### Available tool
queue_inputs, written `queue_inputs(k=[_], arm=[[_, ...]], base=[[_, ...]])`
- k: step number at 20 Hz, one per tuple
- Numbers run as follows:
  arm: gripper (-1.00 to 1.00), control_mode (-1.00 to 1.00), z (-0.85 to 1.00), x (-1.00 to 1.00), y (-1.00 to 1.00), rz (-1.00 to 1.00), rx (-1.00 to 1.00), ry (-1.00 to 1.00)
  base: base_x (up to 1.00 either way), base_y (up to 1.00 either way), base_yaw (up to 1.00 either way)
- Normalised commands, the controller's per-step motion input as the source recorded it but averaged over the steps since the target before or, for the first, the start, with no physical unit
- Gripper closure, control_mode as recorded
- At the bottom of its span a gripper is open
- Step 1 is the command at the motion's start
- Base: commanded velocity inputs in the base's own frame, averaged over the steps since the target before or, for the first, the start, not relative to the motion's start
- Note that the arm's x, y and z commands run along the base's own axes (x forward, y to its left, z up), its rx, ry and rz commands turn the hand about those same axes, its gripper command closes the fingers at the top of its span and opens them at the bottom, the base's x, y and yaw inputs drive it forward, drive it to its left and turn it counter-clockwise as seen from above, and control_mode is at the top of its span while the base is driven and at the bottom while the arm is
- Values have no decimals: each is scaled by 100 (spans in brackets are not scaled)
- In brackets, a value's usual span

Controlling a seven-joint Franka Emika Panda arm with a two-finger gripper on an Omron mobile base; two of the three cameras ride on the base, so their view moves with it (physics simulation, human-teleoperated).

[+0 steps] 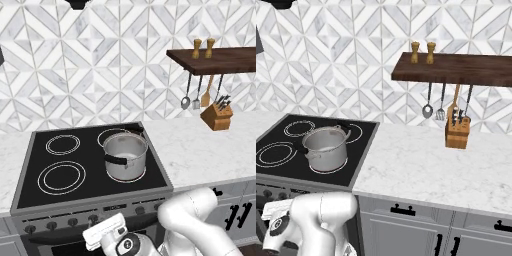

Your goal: Turn off the front right burner of the stove.

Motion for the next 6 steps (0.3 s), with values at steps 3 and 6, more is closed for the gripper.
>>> queue_inputs(k=[3, 6], arm=[[100, -100, 57, -20, -38, -35, 88, -36], [100, -100, 64, -14, -43, -35, 86, -35]], base=[[0, 0, 0], [0, 0, 0]])
